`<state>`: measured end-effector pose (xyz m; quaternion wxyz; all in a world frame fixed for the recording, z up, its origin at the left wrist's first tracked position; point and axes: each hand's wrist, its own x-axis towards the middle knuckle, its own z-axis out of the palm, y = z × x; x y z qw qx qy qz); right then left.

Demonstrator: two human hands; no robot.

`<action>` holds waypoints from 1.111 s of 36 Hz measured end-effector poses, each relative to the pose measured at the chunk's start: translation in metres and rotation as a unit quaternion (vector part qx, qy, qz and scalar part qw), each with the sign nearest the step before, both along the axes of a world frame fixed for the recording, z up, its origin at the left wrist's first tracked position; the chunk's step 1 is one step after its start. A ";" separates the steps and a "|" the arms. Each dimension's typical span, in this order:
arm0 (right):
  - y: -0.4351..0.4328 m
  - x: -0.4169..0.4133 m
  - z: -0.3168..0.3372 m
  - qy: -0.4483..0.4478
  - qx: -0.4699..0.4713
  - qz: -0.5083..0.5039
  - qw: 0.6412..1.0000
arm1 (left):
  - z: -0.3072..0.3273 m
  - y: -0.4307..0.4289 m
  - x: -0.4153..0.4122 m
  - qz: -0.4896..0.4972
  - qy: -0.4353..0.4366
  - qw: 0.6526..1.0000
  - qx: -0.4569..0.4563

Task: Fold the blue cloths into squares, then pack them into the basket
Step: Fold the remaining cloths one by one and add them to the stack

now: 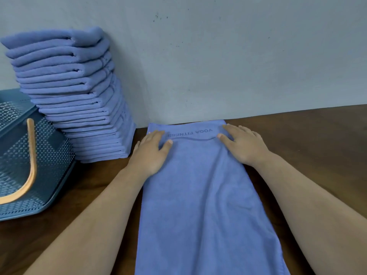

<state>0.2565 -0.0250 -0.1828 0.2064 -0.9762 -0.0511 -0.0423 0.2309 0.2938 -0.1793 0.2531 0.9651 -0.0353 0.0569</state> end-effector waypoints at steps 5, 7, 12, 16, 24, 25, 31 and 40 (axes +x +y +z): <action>-0.011 -0.020 -0.002 -0.067 0.150 0.006 0.986 | 0.003 0.011 -0.031 -0.004 -0.079 0.986 -0.147; -0.018 -0.037 -0.002 -0.070 0.175 0.013 0.982 | 0.003 0.016 -0.053 -0.030 -0.094 0.986 -0.135; -0.024 -0.103 -0.002 -0.078 0.157 0.046 0.983 | 0.003 0.029 -0.126 -0.070 -0.088 0.987 -0.115; -0.033 -0.163 0.005 -0.091 0.146 0.094 0.981 | 0.011 0.032 -0.188 -0.098 -0.076 0.985 -0.120; -0.040 -0.269 0.022 -0.086 0.169 0.156 0.969 | 0.028 0.040 -0.287 -0.187 -0.062 0.975 -0.104; -0.042 -0.283 0.022 -0.082 0.169 0.171 0.967 | 0.029 0.041 -0.298 -0.203 -0.057 0.973 -0.094; -0.052 -0.342 0.024 -0.014 0.202 0.257 0.945 | 0.036 0.038 -0.347 -0.282 -0.069 0.953 -0.089; -0.054 -0.368 0.029 0.032 0.123 0.302 0.945 | 0.043 0.036 -0.374 -0.346 0.000 0.938 0.000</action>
